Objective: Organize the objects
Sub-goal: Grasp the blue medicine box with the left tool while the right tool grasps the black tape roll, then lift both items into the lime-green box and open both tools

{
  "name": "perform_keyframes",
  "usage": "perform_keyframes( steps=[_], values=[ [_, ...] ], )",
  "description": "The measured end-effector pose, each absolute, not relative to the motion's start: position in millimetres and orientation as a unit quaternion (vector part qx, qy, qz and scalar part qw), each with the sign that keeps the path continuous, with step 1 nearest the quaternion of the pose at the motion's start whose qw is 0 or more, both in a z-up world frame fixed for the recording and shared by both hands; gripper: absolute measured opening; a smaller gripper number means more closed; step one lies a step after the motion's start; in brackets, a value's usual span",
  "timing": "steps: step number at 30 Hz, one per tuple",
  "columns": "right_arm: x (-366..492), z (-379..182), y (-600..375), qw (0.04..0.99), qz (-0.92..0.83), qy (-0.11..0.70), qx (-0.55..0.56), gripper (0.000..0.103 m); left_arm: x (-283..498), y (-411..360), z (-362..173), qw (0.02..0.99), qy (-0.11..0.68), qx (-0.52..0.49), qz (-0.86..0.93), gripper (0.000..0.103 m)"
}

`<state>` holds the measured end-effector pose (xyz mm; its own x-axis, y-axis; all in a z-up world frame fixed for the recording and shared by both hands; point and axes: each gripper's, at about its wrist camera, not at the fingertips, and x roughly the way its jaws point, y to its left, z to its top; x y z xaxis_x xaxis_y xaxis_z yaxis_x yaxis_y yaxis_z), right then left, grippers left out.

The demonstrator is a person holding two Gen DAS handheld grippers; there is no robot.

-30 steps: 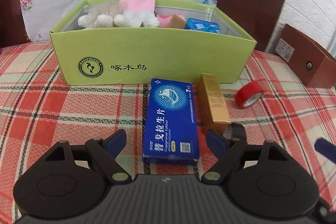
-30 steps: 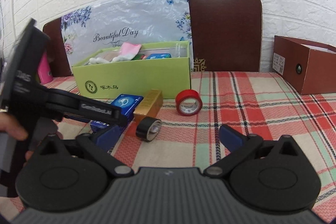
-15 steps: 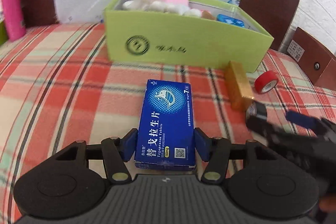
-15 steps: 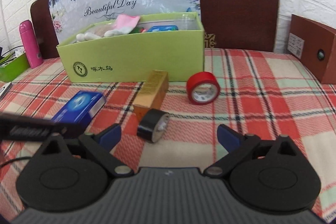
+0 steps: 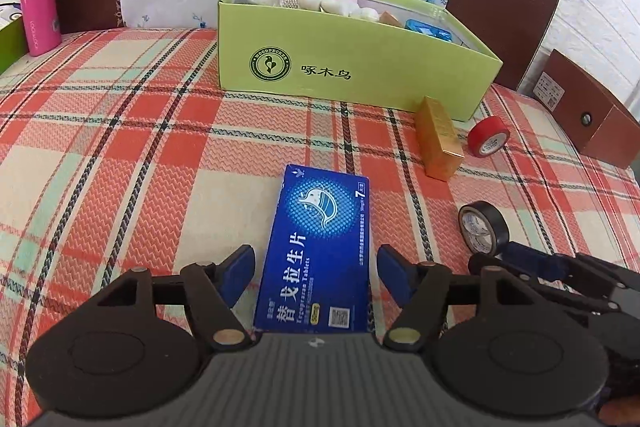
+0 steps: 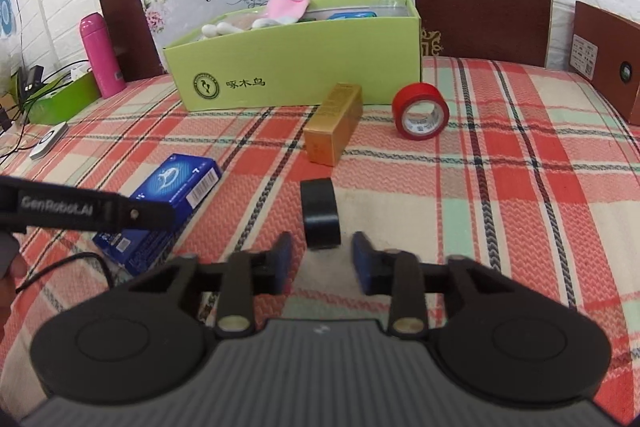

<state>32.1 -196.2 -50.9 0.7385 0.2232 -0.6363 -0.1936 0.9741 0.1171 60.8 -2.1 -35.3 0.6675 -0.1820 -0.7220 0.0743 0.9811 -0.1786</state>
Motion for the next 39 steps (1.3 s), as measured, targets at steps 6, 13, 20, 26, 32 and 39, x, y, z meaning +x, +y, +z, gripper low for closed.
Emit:
perform_keyframes(
  steps=[6, 13, 20, 26, 32, 39],
  values=[
    [40, -52, -191, 0.934, 0.112, 0.34, 0.017, 0.042, 62, -6, -37, 0.913, 0.399, -0.054, -0.064, 0.069],
    [49, -56, -188, 0.933, 0.113, 0.341, 0.017, 0.039, 63, -8, -40, 0.912, 0.401, -0.045, -0.069, 0.06],
    [48, -57, -189, 0.932, 0.116, 0.342, 0.02, 0.018, 63, -9, -39, 0.913, 0.399, -0.04, -0.069, 0.06],
    [43, -53, -191, 0.933, 0.123, 0.338, 0.029, 0.018, 60, -9, -38, 0.914, 0.397, -0.046, -0.077, 0.059],
    [36, -28, -195, 0.942, 0.137, 0.305, 0.032, 0.018, 56, -8, -16, 0.922, 0.372, -0.054, -0.094, 0.059],
    [46, 17, -198, 0.96, 0.147, 0.239, 0.009, 0.018, 69, -8, 34, 0.941, 0.311, -0.058, -0.119, 0.059]
  ],
)
